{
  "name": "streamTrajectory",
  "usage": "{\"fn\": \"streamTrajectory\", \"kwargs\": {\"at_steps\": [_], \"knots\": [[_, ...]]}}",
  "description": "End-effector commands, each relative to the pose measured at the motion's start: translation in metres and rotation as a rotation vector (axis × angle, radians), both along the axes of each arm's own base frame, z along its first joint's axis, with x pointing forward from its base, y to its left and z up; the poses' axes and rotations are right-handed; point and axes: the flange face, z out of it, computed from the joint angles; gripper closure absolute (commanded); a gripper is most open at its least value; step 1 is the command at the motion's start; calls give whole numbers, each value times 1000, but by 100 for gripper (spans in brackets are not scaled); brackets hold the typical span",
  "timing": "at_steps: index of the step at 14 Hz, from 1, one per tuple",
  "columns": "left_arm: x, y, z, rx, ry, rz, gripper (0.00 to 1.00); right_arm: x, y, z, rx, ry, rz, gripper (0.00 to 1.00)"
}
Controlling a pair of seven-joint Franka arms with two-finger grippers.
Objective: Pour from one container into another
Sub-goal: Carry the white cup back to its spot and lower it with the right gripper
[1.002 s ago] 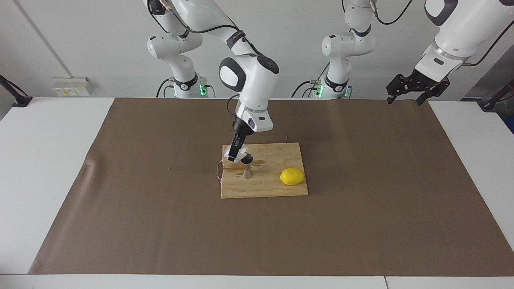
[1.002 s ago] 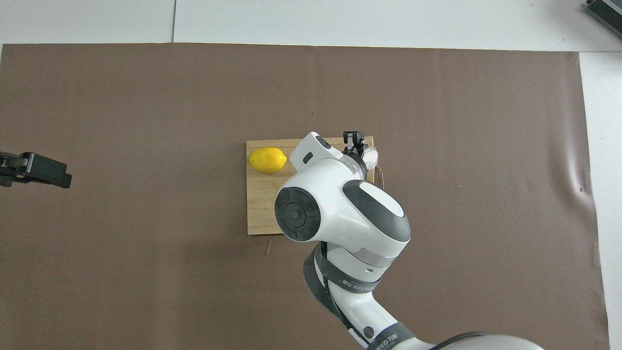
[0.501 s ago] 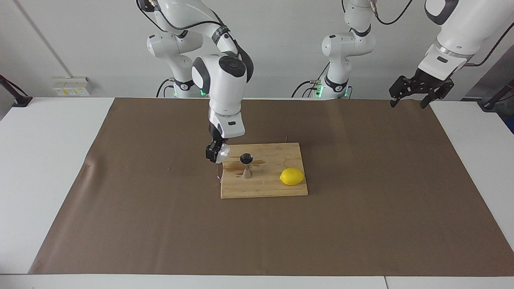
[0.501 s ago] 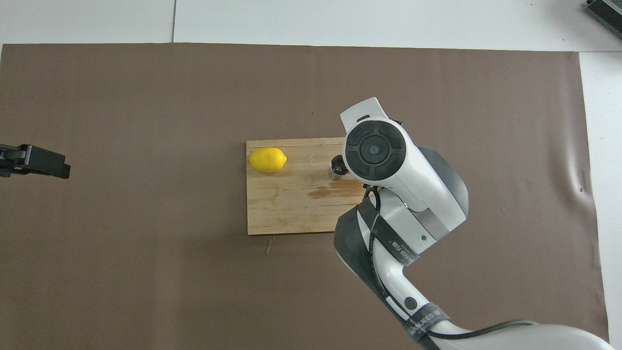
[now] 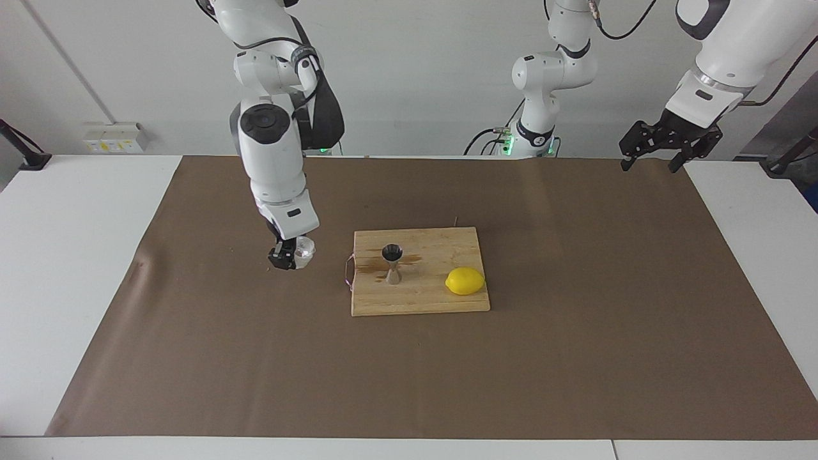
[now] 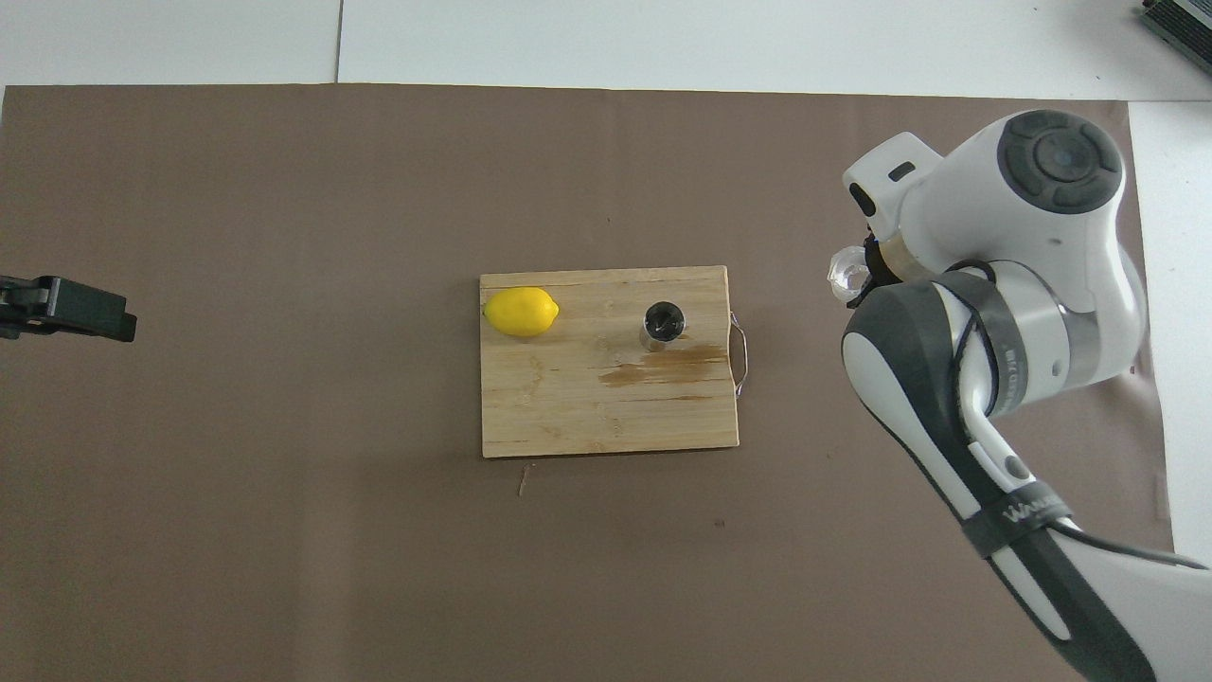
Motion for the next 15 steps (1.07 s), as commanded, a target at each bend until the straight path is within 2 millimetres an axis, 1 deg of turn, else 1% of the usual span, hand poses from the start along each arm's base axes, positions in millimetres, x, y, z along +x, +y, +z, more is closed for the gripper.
{"fn": "streamTrajectory", "kwargs": {"at_steps": [1,2,4,5,7,9,11,12,13,15], "knots": [[-5,2,0,18,-11,10,0,-15,-63,-26,93,-16,63,100],[-5,2,0,18,-11,10,0,-17,-80,-36,133,-40,100,100],[-4,2,-1,18,-9,10,0,-21,-103,-53,173,-66,153,100],[-4,2,-1,18,-9,10,0,-23,-118,-59,173,-61,167,100],[-4,2,-1,18,-9,10,0,-32,-135,-78,167,-61,190,100],[-4,2,-1,18,-9,10,0,-50,-152,-110,204,-94,201,100],[-5,2,0,18,-11,10,0,-63,-162,-129,275,-116,182,100],[-5,2,0,18,-11,10,0,-66,-165,-134,302,-123,172,100],[-5,2,0,18,-11,10,0,-67,-166,-137,306,-131,176,100],[-4,2,-1,18,-9,10,0,-74,-165,-147,305,-123,173,100]]}}
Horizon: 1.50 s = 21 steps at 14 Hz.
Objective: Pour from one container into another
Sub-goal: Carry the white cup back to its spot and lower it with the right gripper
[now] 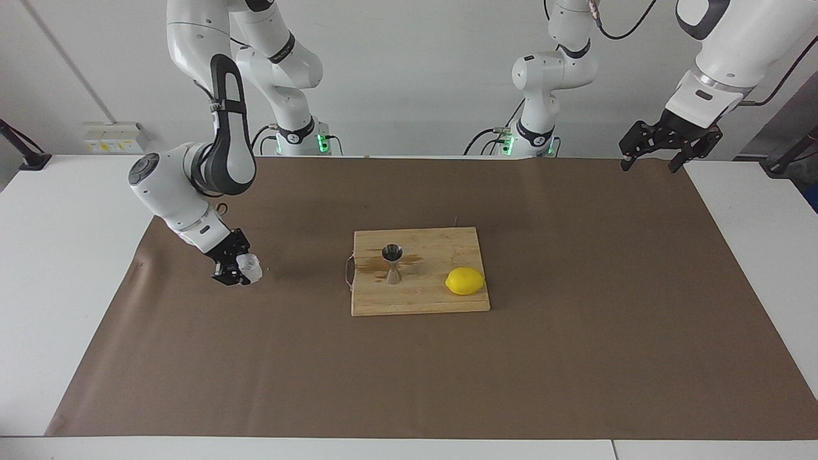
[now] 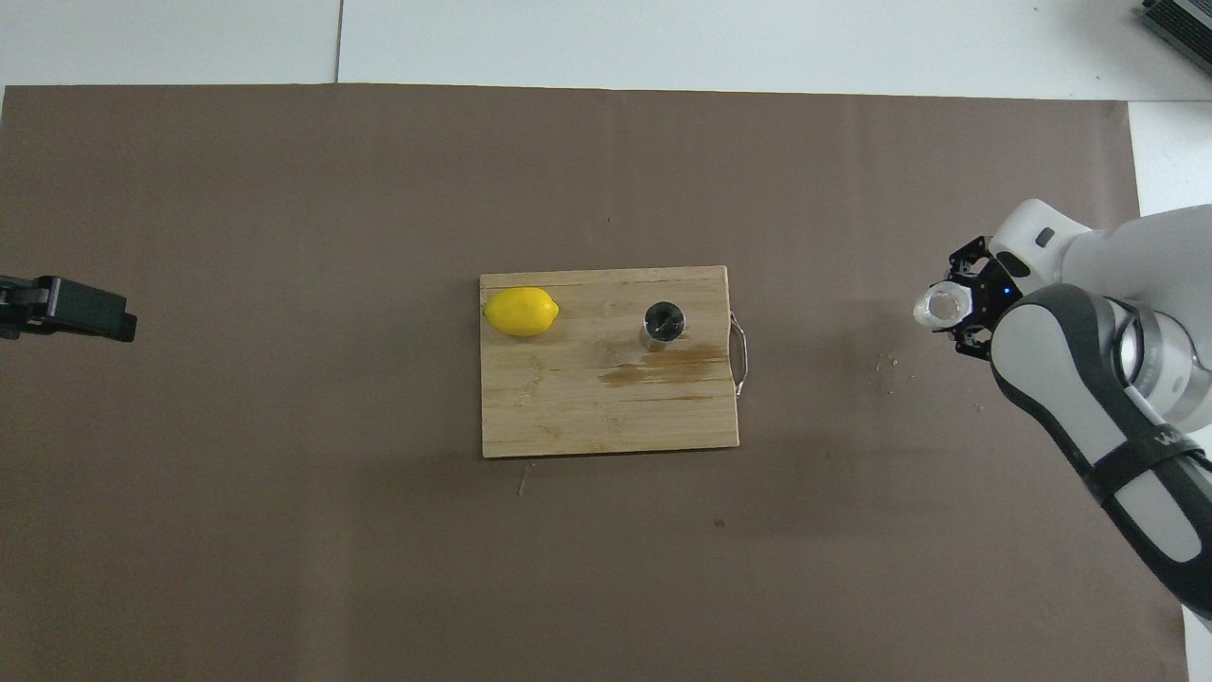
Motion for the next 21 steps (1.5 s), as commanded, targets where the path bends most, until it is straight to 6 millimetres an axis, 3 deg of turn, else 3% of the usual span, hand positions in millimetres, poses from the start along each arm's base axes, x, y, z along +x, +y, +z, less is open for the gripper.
{"fn": "streamTrajectory", "kwargs": {"at_steps": [1,2,3,9,11,16,19,21], "knots": [[-4,2,-1,18,-9,10,0,-14,2,-2,15,-16,-11,100],[-5,2,0,18,-11,10,0,-13,5,-3,16,-15,-6,54],[-5,2,0,18,-11,10,0,-14,6,-2,17,-14,-8,1],[-5,2,0,18,-11,10,0,-14,10,11,31,1,-72,0],[-5,2,0,18,-11,10,0,-17,19,32,54,25,-130,0],[-5,2,0,18,-11,10,0,-16,37,64,93,90,-360,0],[-5,2,0,18,-11,10,0,-13,66,92,97,92,-479,0],[-5,2,0,18,-11,10,0,-15,73,113,88,112,-660,0]]}}
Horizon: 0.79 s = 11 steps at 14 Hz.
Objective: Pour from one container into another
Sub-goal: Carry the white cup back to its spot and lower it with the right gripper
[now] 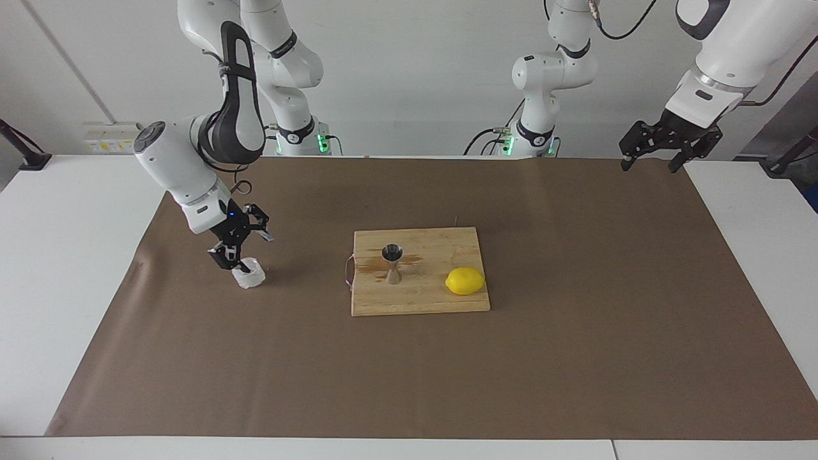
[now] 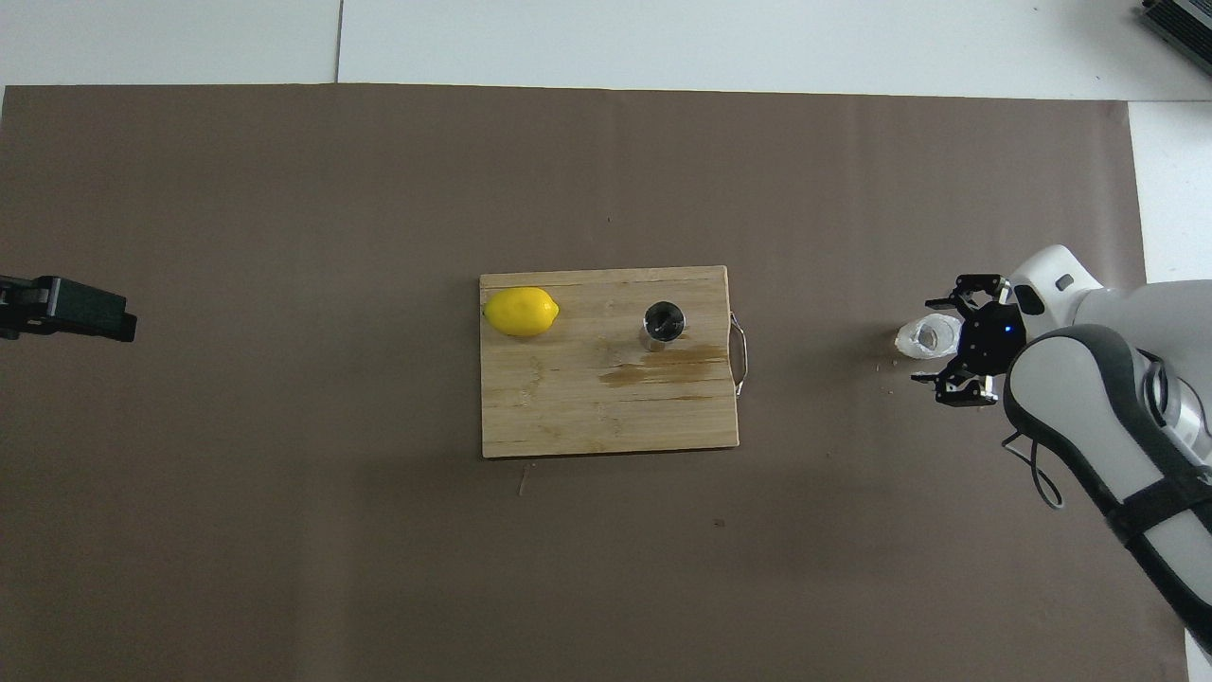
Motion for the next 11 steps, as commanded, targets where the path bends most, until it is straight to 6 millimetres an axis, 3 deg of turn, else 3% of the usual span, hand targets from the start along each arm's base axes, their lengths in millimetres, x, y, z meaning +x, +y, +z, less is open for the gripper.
{"fn": "streamTrajectory", "kwargs": {"at_steps": [1,3,6,8,11], "knots": [[-4,2,-1,18,-9,10,0,-7,16,34,-8,40,-245,0],[-5,2,0,18,-11,10,0,-5,42,54,-45,74,-419,0],[-4,2,-1,18,-9,10,0,7,75,102,-112,153,-707,0],[-5,2,0,18,-11,10,0,14,89,134,-138,175,-841,0],[-5,2,0,18,-11,10,0,25,85,181,-126,214,-957,0]]}}
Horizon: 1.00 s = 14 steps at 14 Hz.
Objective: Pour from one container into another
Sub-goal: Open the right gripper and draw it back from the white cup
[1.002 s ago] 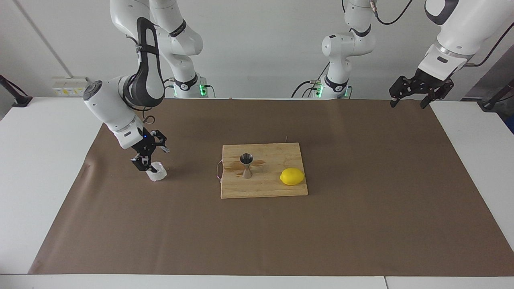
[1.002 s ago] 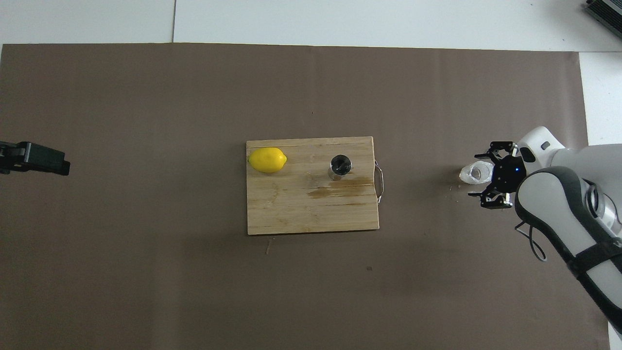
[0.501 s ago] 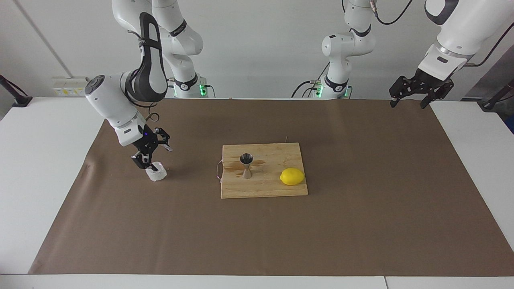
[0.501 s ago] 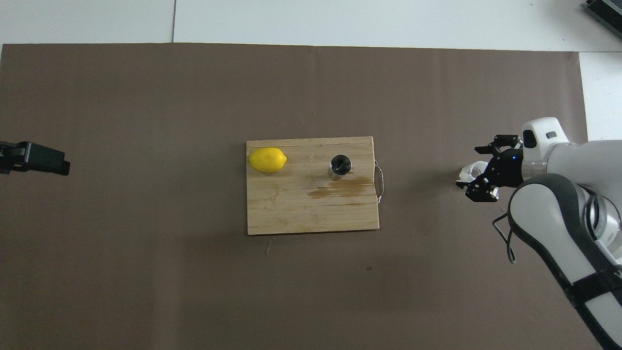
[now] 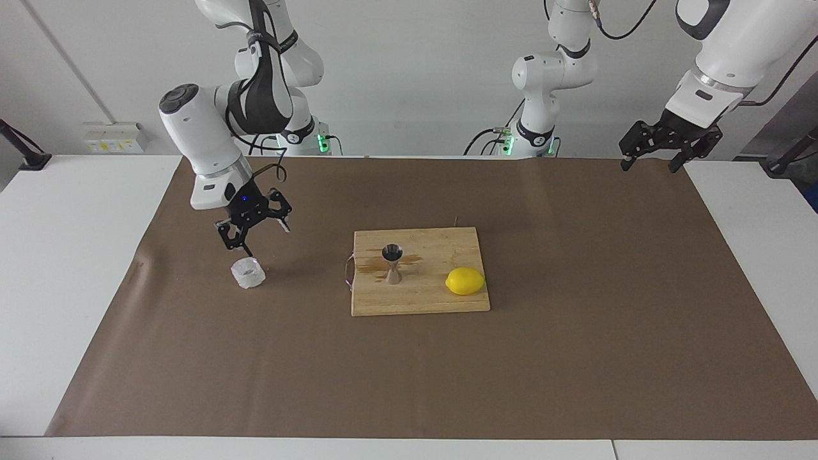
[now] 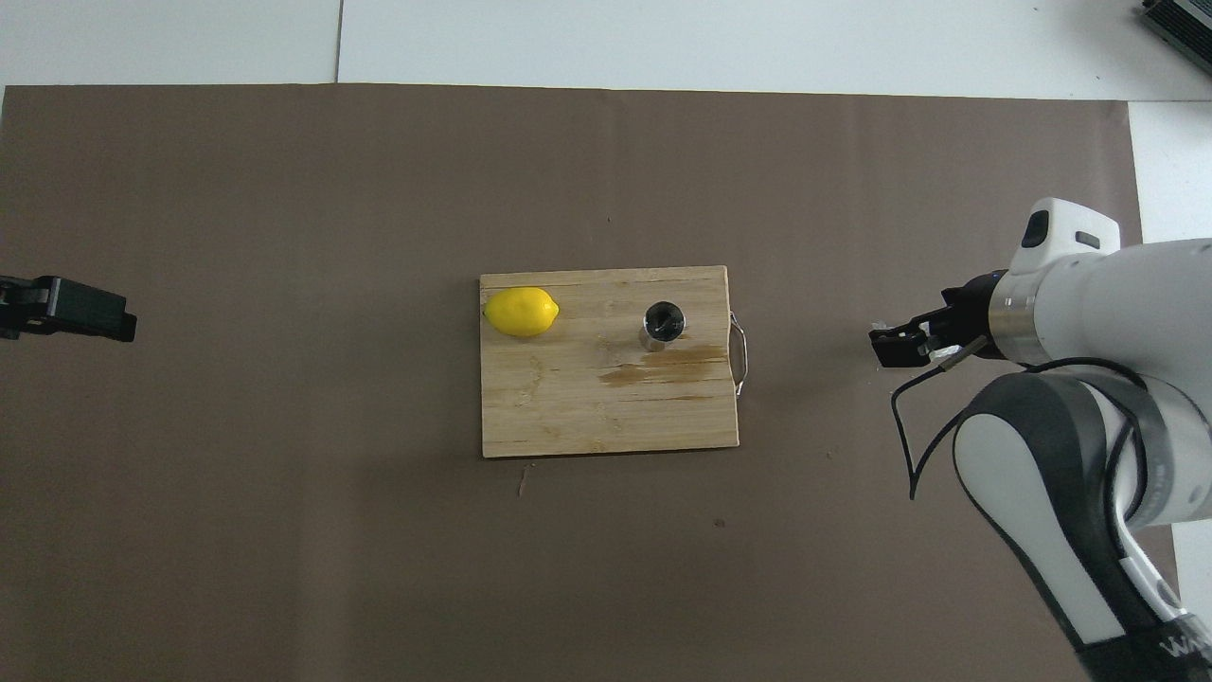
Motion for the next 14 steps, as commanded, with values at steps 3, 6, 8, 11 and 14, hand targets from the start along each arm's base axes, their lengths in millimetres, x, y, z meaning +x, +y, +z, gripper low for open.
{"fn": "streamTrajectory", "kwargs": {"at_steps": [3,6,8,11,14], "knots": [[-5,2,0,18,-11,10,0,24,-15,51,-16,66,-84,0],[-5,2,0,18,-11,10,0,23,-23,46,-55,87,-89,0],[-5,2,0,18,-11,10,0,19,-27,38,-76,104,-93,0],[-5,2,0,18,-11,10,0,17,-50,28,-55,112,-149,0],[-5,2,0,18,-11,10,0,11,-62,24,25,113,-249,0]]}}
